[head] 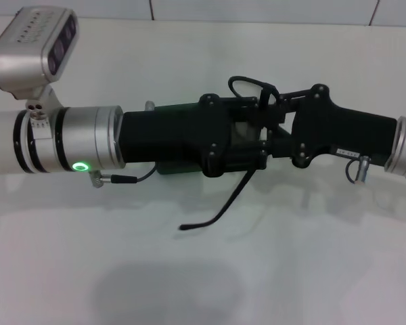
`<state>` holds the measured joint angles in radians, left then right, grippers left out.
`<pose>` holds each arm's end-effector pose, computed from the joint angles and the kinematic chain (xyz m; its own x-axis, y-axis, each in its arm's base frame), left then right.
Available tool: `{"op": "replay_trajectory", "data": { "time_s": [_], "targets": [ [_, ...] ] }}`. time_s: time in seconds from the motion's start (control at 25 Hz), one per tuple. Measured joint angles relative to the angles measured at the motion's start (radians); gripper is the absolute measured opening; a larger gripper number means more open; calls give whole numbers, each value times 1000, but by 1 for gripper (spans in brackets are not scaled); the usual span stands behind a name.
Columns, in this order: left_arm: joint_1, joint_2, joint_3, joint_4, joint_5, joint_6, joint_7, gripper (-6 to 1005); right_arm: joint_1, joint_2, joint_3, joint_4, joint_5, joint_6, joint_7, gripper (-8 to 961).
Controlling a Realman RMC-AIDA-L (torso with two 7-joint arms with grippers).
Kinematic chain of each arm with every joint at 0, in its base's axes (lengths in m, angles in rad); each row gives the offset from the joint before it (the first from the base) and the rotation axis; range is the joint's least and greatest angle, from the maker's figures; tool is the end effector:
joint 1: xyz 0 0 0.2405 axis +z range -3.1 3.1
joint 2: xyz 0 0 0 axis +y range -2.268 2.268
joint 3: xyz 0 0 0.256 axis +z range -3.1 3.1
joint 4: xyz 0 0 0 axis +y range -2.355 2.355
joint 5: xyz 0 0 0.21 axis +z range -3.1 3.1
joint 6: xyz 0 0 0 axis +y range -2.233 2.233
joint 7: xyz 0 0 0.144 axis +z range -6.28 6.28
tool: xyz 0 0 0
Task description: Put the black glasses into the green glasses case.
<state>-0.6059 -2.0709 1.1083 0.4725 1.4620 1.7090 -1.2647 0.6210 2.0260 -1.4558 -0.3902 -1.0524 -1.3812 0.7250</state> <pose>-0.1822 0.3124 -0.0321 0.6486 0.2387 0.7227 0.2074 -0.9690 0.1339 0.1927 0.3445 -0.0504 0.7598 0.1845 -0.6235 -0.0537 -0.9378 -0.3429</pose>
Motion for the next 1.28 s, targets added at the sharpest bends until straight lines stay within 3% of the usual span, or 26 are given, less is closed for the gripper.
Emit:
{"op": "replay_trajectory", "data": {
  "time_s": [0.32, 0.56, 0.84, 1.04, 1.16, 1.28],
  "targets": [
    [-5, -1, -3, 0, 0, -5, 5, 589, -7, -4, 20, 0, 10, 1, 2, 101],
    [5, 4, -6, 0, 0, -8, 11, 591, -34, -10, 152, -2, 10, -29, -2, 101],
    [44, 33, -8, -10, 11, -164, 6, 594, -81, -53, 209, -77, 9, -224, 34, 101],
    [35, 33, -3, -14, 66, -195, 5, 596, -92, -71, 213, -152, 3, -297, 90, 102],
    [10, 13, 0, -7, 128, -195, 5, 598, -94, -63, 215, -174, 2, -303, 91, 102],
    [-21, -12, 6, -5, 164, -181, 5, 599, -89, -28, 235, -179, 4, -277, 83, 102]
  ]
}}
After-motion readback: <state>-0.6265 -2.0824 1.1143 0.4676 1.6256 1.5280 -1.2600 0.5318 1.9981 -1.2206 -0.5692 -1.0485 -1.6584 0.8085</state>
